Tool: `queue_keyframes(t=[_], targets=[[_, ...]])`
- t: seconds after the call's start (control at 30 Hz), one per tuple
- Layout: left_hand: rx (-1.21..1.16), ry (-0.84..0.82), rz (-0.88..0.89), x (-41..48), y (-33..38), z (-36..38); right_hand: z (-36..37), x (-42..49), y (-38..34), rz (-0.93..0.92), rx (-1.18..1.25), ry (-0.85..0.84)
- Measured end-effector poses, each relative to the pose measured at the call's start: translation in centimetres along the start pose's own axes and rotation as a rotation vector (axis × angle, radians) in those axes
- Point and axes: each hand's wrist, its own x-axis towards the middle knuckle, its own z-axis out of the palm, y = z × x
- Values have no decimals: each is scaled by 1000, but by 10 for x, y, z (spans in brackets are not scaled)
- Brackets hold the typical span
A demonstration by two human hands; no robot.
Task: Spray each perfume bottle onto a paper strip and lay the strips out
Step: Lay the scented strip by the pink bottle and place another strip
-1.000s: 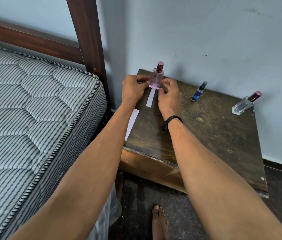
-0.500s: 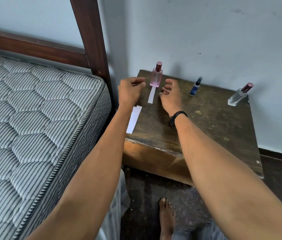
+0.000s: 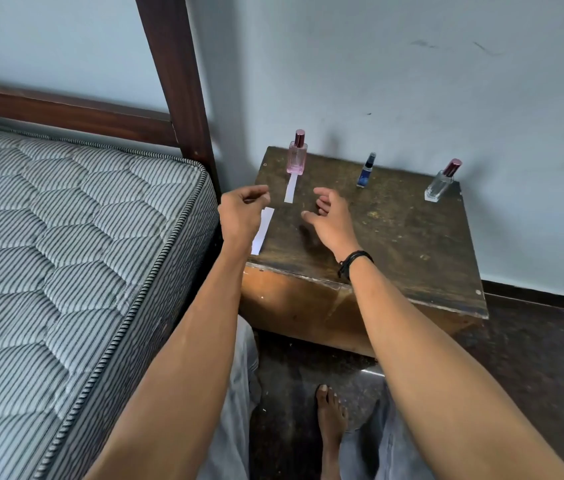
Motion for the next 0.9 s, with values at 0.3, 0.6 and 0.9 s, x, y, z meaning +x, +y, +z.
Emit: queue_keyframes(t=[0.3,0.6,0.9], targets=[[39,-52,-32,-14,-7,-18,-2,-28,-17,36,29,-34],[260,-135,-51,-14,-15,-59,10,-41,-36,-77,-138,-102],[515,-347,34,-2,-11,-63,27,-34,-24,-88,-302,-150]])
